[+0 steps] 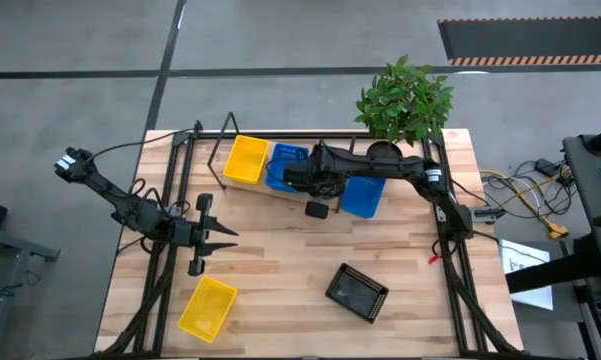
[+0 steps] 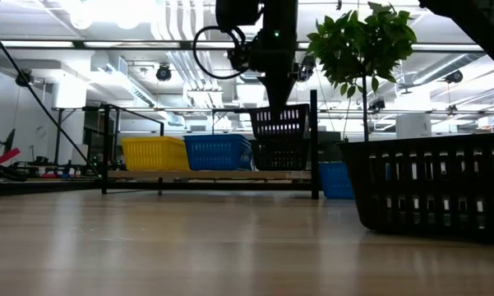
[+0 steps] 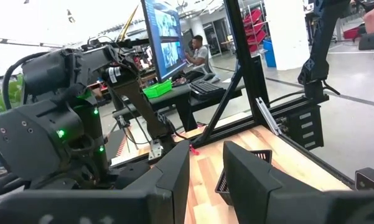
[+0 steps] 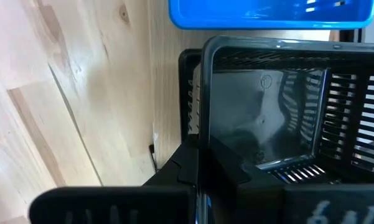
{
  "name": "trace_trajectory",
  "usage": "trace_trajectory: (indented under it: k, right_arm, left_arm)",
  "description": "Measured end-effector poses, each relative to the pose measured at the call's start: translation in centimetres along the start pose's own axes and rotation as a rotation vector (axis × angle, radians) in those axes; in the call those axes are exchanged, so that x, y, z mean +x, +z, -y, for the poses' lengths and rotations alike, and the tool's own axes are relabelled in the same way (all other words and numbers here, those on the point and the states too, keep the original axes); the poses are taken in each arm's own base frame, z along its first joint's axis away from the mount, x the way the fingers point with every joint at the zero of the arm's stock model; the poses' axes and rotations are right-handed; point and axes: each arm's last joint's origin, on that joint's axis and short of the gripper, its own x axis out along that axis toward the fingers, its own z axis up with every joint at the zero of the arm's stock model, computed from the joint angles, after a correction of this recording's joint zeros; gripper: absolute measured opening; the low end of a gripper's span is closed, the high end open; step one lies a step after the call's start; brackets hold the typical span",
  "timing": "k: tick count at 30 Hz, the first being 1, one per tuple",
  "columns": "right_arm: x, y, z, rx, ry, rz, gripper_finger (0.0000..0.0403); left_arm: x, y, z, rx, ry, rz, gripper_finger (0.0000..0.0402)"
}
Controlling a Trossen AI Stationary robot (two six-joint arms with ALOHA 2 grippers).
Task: Stack baskets on shelf by color
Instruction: Stack the right black basket on top of the other black basket on the shelf
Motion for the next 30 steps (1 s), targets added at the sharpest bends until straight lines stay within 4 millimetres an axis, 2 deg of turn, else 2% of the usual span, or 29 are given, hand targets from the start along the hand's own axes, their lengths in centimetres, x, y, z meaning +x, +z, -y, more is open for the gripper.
trace_trajectory:
  k: [30]
  right_arm:
    - [0.55,0.31,-0.07,0.042,0.002,0.028,0.001]
  left_arm:
    - [0.08,-0.04,0.05,0.003,-0.001,-0.004,0.0082]
